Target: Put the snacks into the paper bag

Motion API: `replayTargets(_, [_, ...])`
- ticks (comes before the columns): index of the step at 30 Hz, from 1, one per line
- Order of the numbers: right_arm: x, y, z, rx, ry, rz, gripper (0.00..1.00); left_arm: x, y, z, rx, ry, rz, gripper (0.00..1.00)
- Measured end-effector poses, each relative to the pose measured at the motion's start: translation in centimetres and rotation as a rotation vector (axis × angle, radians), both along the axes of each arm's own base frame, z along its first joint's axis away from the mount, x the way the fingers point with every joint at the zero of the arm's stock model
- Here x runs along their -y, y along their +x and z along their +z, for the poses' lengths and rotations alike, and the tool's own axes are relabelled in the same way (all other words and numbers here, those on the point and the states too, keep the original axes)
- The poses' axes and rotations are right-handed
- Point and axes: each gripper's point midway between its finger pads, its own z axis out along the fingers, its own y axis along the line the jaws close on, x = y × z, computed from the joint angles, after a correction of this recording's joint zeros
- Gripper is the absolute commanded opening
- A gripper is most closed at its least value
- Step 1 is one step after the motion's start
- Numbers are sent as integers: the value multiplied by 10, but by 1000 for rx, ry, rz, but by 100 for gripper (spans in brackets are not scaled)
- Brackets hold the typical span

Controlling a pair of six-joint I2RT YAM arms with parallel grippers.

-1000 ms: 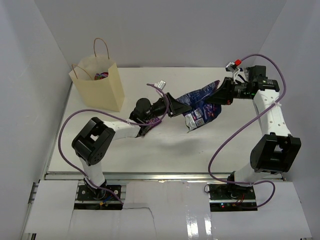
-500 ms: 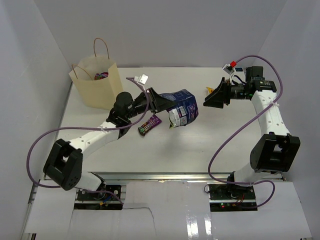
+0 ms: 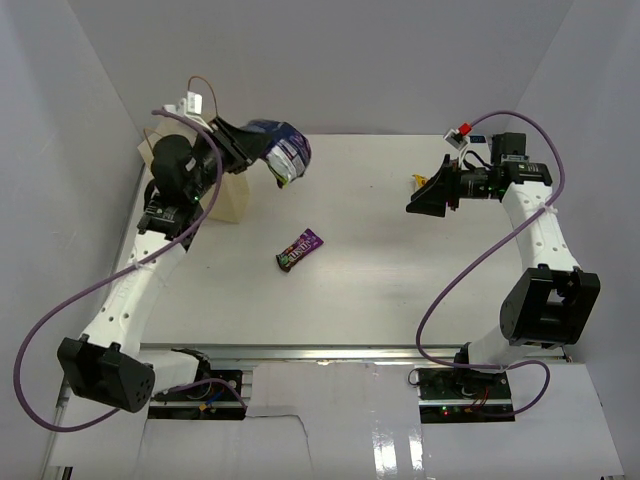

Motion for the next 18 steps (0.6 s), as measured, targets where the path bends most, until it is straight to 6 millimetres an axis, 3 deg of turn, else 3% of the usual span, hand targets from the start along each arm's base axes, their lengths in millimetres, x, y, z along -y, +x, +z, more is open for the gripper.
replayTargets(6, [1, -1, -15, -27, -15, -11, 83, -84, 24, 61, 49, 37, 354, 0])
replayTargets(10, [1, -3, -22, -42, -19, -14, 83, -123, 37, 81, 48, 47, 504, 0])
replayTargets(14, [2, -5, -26, -49, -23, -16, 83, -155, 60, 73, 4, 67, 599, 0])
replayTargets(18, [2, -6, -31, -58, -27, -19, 83, -186, 90, 43, -86, 89, 664, 0])
